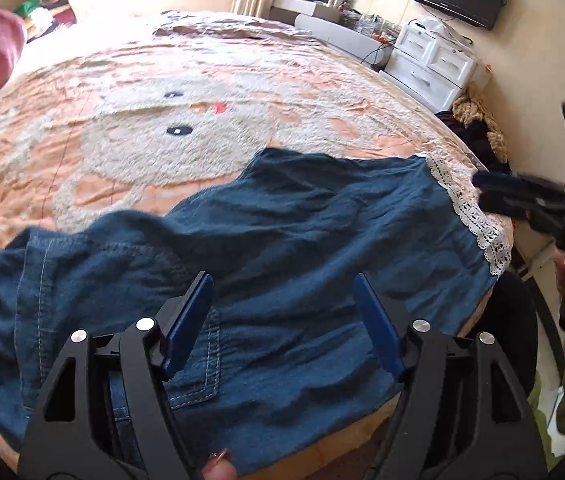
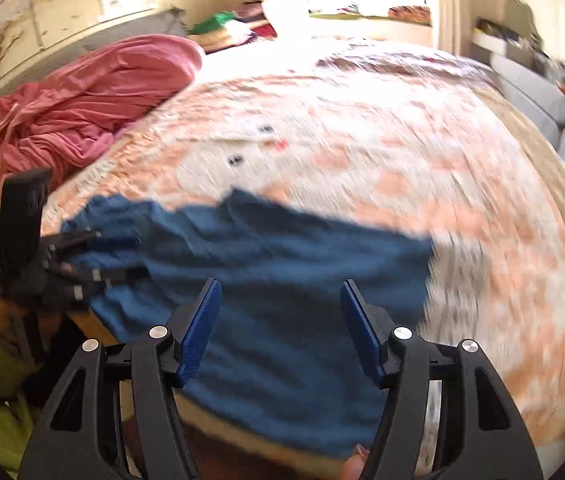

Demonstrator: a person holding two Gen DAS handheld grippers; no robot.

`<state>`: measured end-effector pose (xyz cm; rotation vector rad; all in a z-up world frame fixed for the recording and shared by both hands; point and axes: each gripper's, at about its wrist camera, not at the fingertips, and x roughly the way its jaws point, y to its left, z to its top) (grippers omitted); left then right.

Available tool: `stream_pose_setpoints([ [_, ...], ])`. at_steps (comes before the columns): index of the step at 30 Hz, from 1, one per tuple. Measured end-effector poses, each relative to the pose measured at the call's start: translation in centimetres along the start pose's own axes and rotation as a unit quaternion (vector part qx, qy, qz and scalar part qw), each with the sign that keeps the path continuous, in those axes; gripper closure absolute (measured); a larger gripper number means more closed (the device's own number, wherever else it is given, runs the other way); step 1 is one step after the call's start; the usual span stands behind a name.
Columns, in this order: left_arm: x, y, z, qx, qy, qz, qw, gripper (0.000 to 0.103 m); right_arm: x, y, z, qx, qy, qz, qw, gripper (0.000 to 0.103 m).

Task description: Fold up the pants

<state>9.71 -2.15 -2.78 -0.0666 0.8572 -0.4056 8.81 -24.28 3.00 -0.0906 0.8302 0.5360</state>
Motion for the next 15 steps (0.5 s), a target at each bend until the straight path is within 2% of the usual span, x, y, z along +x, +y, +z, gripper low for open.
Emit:
stream_pose_setpoints([
  [2, 0.1, -1.2, -0.2, 0.022, -0.008, -0.010, 0.9997, 0.038, 2.3, 0.6, 2.9, -0.023, 0.012, 0.025, 0.999, 0.043],
  [4, 1.0, -1.9, -0.8, 0.027, 0.006, -0.025, 0.9993, 0.038, 5.7, 1.0, 5.5, -0.037, 0.043, 0.057, 0.997, 0.043],
  [6, 2.0, -2.3, -1.5, 0.032, 0.026, -0.020, 0.9989, 0.038, 9.2, 1.5, 7.6, -0.044, 0.077, 0.086, 0.992, 0.043],
  [8, 2.7, -2.5, -2.2, 0.032, 0.038, -0.014, 0.9986, 0.038, 12.7, 2.2, 9.2, -0.050, 0.115, 0.097, 0.987, 0.043],
  [9, 2.7, -2.7, -2.4, 0.036, 0.037, -0.011, 0.9986, 0.038, 14.3, 2.8, 9.6, -0.055, 0.133, 0.102, 0.984, 0.047],
  [12, 2.7, -2.5, -2.3, 0.031, 0.035, -0.021, 0.9987, 0.036, 17.4, 2.6, 10.3, -0.060, 0.173, 0.085, 0.979, 0.053],
  [15, 2.7, -2.4, -2.5, 0.029, 0.034, -0.027, 0.9986, 0.036, 19.5, 2.3, 9.6, -0.059, 0.222, 0.097, 0.969, 0.097],
])
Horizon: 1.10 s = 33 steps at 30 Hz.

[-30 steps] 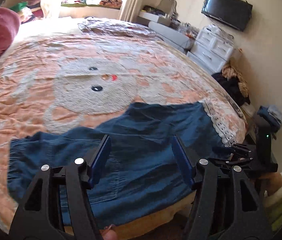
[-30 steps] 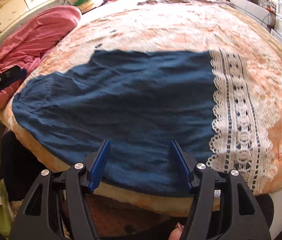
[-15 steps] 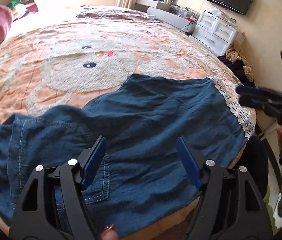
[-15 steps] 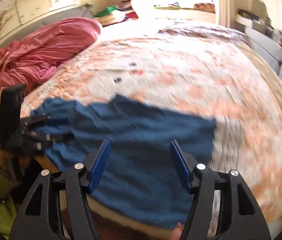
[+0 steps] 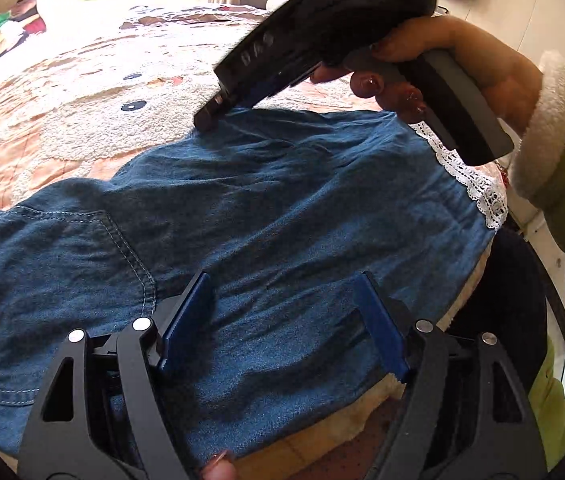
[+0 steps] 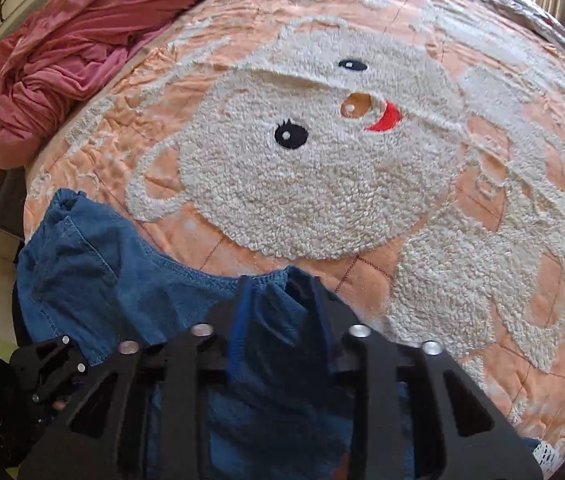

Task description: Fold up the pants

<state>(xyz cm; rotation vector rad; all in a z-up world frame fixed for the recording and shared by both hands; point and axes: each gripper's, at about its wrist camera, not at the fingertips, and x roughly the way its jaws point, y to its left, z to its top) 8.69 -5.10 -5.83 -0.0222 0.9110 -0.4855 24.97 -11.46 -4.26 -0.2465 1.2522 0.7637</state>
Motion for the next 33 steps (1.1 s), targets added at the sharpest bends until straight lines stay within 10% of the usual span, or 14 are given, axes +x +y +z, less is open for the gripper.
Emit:
stream_pose_setpoints([
  [13, 0.5, -0.1, -0.3, -0.002, 0.000, -0.001, 1.0000, 0.034, 2.2, -0.4, 0.3, 0.024, -0.058, -0.043, 0.997, 0.100],
  [16, 0.6, -0.3, -0.5, 0.002, -0.003, 0.000, 1.0000, 0.033, -0.5, -1.1, -0.4, 0.048, -0.100, -0.031, 0.993, 0.085],
  [23, -3.5, -0.4, 1.9, -0.002, -0.043, -0.058, 0.9974, 0.027, -12.6, -6.9, -9.6, 0.130, -0.238, -0.024, 0.962, 0.059],
  [28, -2.4, -0.7, 7.6, 0.024, -0.054, -0.025, 0.9980, 0.024, -14.8, -14.8, -17.0, 0.257, -0.225, -0.097, 0.935, 0.058],
  [33, 3.4, 1.2, 10.2, -0.034, 0.013, -0.039, 0.9986, 0.030, -12.9, -17.4, -19.7, 0.303, -0.209, -0.060, 0.928, 0.057],
])
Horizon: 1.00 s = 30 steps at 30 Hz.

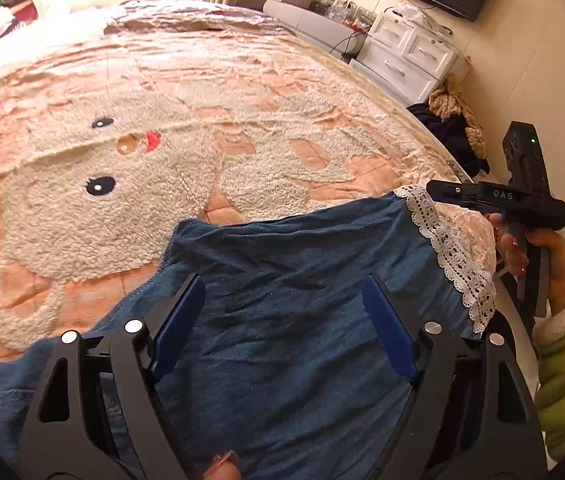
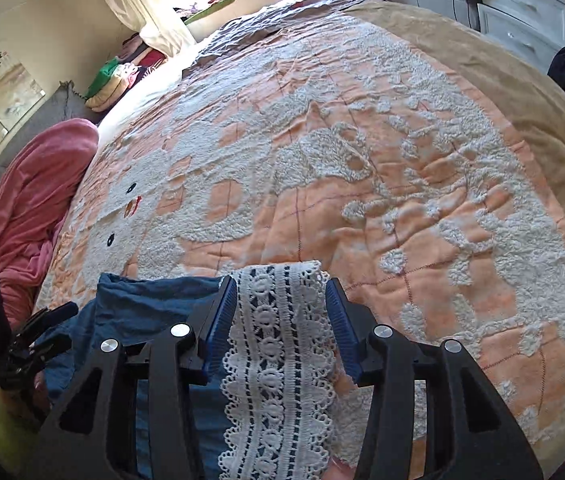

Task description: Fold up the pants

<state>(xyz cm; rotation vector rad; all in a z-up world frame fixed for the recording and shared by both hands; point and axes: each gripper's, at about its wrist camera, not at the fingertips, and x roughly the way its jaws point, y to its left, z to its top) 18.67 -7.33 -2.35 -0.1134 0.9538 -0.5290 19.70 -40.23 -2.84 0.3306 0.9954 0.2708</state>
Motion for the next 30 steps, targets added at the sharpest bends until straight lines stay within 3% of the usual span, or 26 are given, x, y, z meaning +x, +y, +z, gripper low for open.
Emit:
stream_pose_setpoints([
  [4, 2.3, 0.9, 0.2, -0.021, 0.013, 0.010, 0.9996, 0.030, 2.1, -0.4, 0.0, 0.001, 0.019, 0.021, 1.000, 0.056],
  [5, 2.7, 1.4, 0.4, -0.028, 0.016, 0.010, 0.9994, 0.030, 2.4, -0.2, 0.0, 0.000, 0.021, 0.026, 0.999, 0.069],
  [6, 3.1, 1.8, 0.5, -0.035, 0.017, 0.018, 0.9991, 0.030, 2.7, 0.3, -0.1, -0.009, 0.025, 0.038, 0.999, 0.088],
  [7, 3.6, 2.2, 0.7, -0.040, 0.020, 0.026, 0.9987, 0.030, 2.7, 0.9, -0.3, -0.018, 0.021, 0.047, 0.999, 0.088],
  [10, 4.2, 2.9, 0.6, -0.050, 0.022, 0.032, 0.9980, 0.030, 1.2, 2.2, -0.5, -0.058, -0.023, 0.015, 0.998, 0.088],
  [15, 4.6, 2.8, 0.5, -0.039, 0.020, 0.035, 0.9984, 0.030, 3.3, 0.4, -1.1, -0.043, -0.001, -0.014, 0.999, 0.086],
  [22, 4.9, 2.8, 0.4, -0.035, 0.015, 0.038, 0.9986, 0.029, 3.5, 1.1, -1.7, -0.068, -0.010, -0.044, 0.997, 0.082],
  [24, 4.5, 2.8, 0.5, -0.038, 0.011, 0.033, 0.9987, 0.029, 2.2, 1.6, -1.8, -0.068, -0.021, -0.054, 0.996, 0.065],
  [25, 4.1, 2.7, 0.5, -0.040, 0.009, 0.028, 0.9988, 0.029, 1.1, 1.8, -1.9, -0.068, -0.035, -0.063, 0.995, 0.062],
  [30, 0.9, 1.0, 0.2, -0.028, -0.017, 0.014, 0.9994, 0.027, -4.3, 3.6, -4.3, -0.079, -0.090, -0.051, 0.991, 0.056],
])
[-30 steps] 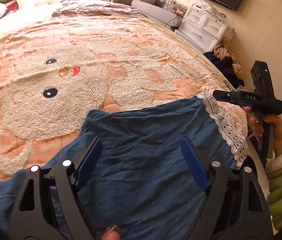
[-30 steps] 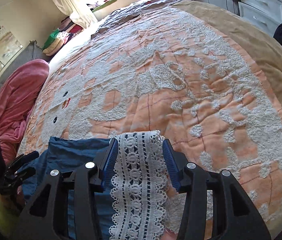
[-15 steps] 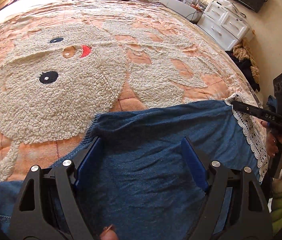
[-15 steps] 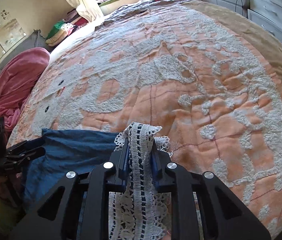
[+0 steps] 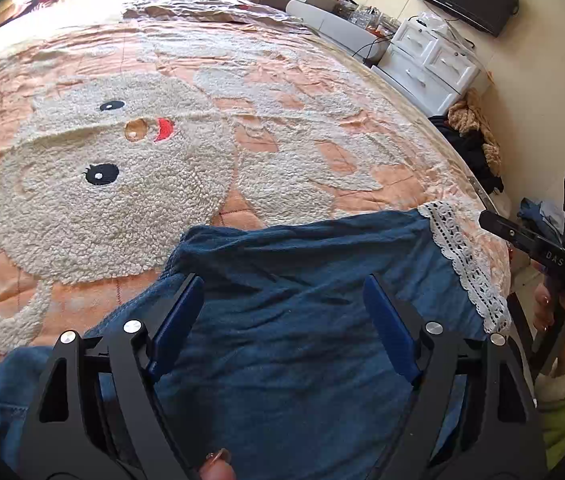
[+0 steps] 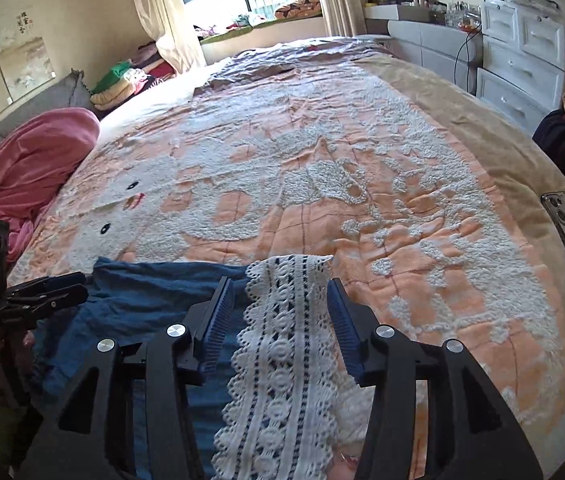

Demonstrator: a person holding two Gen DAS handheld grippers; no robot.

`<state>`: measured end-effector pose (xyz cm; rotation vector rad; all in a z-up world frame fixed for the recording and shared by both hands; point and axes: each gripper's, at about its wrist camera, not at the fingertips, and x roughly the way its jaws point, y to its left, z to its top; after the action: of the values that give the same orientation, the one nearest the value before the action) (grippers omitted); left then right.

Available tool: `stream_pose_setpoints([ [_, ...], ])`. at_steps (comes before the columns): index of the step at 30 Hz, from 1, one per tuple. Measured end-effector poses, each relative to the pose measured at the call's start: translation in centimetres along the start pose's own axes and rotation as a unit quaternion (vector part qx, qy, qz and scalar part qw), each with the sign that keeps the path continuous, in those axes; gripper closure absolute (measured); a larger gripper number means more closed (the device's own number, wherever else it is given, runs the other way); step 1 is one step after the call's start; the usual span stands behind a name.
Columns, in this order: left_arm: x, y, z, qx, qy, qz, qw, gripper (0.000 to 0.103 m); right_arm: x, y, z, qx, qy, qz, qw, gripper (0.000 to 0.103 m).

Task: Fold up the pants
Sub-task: 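Pull the lace hem straight with the right tool and release it on the quilt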

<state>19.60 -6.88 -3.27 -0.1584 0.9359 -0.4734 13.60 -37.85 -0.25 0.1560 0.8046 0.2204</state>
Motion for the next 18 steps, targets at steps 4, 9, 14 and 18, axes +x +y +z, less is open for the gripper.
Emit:
stream_pose_setpoints([
  [4, -2.3, -1.9, -1.9, 0.018, -0.010, -0.005, 0.9998, 0.024, -2.5, 2.8, -2.6, -0.021, -0.004, 0.034, 0.999, 0.056],
  [9, -3.0, -3.8, -5.3, 0.059, -0.004, 0.016, 0.9981, 0.022, -2.8, 6.4, -6.2, -0.038, 0.024, 0.069, 0.997, 0.056],
  [14, -1.3, -3.4, -7.4, 0.079, 0.027, 0.067, 0.9942, 0.019, 0.1, 7.7, -9.7, -0.026, 0.109, 0.024, 0.993, 0.048],
  [18, -0.8, -2.6, -8.2, 0.080, 0.026, 0.071, 0.9939, 0.017, 0.5, 8.0, -11.1, -0.027, 0.094, 0.004, 0.995, 0.048],
])
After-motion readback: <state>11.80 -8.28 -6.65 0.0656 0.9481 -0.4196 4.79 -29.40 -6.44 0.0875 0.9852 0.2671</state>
